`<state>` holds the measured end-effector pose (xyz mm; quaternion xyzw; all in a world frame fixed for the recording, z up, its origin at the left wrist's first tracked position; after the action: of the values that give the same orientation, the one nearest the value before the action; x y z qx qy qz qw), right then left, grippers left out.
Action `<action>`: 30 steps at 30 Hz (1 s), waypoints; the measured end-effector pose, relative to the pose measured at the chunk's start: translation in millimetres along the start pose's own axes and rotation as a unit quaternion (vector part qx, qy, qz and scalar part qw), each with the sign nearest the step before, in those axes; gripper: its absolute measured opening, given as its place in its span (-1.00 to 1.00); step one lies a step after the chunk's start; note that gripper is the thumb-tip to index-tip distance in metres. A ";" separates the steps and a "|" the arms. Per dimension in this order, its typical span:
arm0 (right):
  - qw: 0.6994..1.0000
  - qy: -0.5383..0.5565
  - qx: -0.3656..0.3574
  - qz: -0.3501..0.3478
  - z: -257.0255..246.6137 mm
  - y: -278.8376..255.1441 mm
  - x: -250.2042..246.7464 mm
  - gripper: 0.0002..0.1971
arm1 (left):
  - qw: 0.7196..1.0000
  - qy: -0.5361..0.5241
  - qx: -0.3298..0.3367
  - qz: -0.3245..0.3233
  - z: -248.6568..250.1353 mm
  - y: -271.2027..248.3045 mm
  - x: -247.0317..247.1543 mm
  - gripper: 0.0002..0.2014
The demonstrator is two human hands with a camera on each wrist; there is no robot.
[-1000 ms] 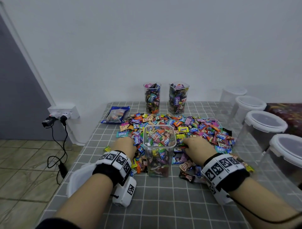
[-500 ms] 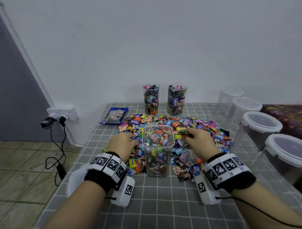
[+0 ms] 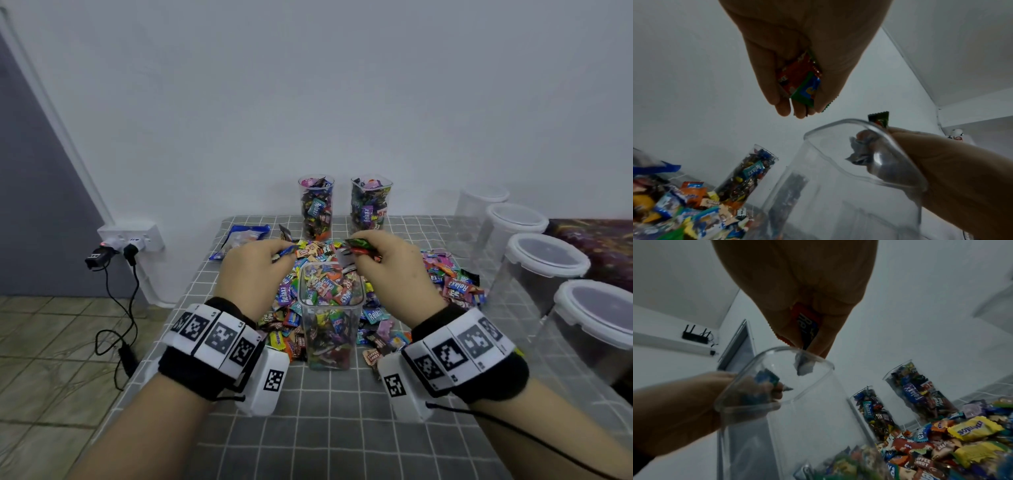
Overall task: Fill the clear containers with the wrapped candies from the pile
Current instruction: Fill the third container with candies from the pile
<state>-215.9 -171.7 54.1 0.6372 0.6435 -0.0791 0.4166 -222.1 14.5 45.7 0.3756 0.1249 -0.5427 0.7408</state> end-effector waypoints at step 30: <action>0.960 0.125 0.098 -0.231 48.8 -23.6 48.4 -0.04 | 0.984 0.027 0.055 -0.170 38.5 -5.1 13.7 -0.80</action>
<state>-207.9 -170.2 -18.2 0.5140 0.8091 -0.1553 0.2386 -230.1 -22.5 62.0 0.4033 0.1769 -0.6565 0.6124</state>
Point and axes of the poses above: each hand's wrist, its own y-axis towards the middle knuckle, its own x-axis out of the palm, z = x × y, the point moved 3 cm from there along y, towards the middle knuckle, and after that the axes turned 8 degrees about -y, right-handed, at the moved point
